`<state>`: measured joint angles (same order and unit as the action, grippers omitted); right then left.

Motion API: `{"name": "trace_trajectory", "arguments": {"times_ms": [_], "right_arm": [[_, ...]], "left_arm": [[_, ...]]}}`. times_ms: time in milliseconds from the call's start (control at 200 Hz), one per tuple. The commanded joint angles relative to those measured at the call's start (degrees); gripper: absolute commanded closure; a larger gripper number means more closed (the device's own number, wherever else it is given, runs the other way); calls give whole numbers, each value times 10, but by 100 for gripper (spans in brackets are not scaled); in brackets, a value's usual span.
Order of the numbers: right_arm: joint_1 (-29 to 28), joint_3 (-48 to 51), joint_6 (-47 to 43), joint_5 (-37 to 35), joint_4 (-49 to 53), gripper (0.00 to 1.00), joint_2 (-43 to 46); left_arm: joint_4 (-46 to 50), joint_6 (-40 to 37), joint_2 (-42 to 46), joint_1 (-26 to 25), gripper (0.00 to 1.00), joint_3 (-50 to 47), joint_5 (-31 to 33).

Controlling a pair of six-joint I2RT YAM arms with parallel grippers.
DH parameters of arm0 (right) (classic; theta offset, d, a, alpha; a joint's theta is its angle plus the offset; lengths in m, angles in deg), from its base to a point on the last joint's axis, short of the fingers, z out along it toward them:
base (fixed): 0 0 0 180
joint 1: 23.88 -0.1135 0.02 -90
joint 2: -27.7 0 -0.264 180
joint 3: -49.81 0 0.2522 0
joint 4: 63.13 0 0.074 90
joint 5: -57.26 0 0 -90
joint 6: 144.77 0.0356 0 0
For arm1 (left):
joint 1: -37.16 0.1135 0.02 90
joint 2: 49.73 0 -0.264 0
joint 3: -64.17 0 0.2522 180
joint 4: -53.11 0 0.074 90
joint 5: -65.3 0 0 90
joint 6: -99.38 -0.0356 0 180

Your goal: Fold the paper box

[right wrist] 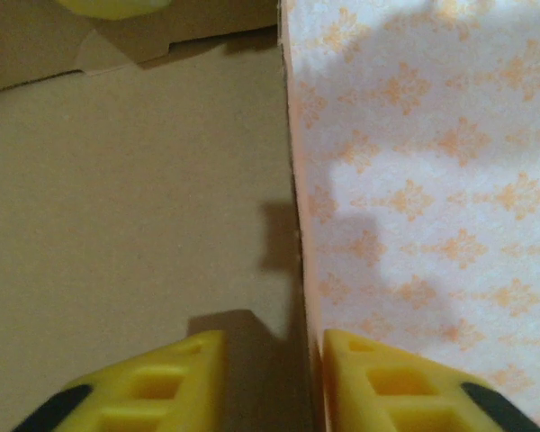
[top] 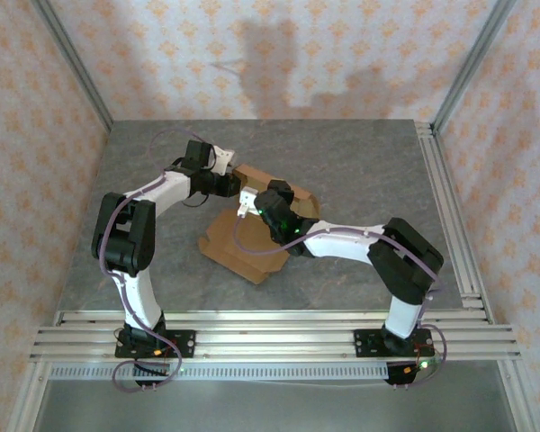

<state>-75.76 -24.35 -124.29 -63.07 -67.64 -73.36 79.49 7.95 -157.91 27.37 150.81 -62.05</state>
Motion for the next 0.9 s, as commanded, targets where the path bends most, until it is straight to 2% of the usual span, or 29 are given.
{"name": "trace_trajectory", "arguments": {"times_ms": [0,165,275,390,556,751,896], "right_arm": [[-5,-13,77,38,60,54,42],[-5,-8,185,104,113,34,94],[-5,-5,269,171,146,26,138],[-5,-2,339,226,150,25,173],[10,1,432,263,121,25,208],[95,-38,617,317,138,27,210],[153,-88,686,366,183,29,168]], "left_arm": [[7,-3,1,-6,86,8,21],[-4,-3,7,-8,86,1,28],[-15,-2,12,-14,86,-7,40],[-30,3,18,-20,86,-18,59],[-84,12,49,-31,86,-59,96],[-173,10,99,-56,86,-129,180],[-190,-14,117,-94,85,-148,239]]}}
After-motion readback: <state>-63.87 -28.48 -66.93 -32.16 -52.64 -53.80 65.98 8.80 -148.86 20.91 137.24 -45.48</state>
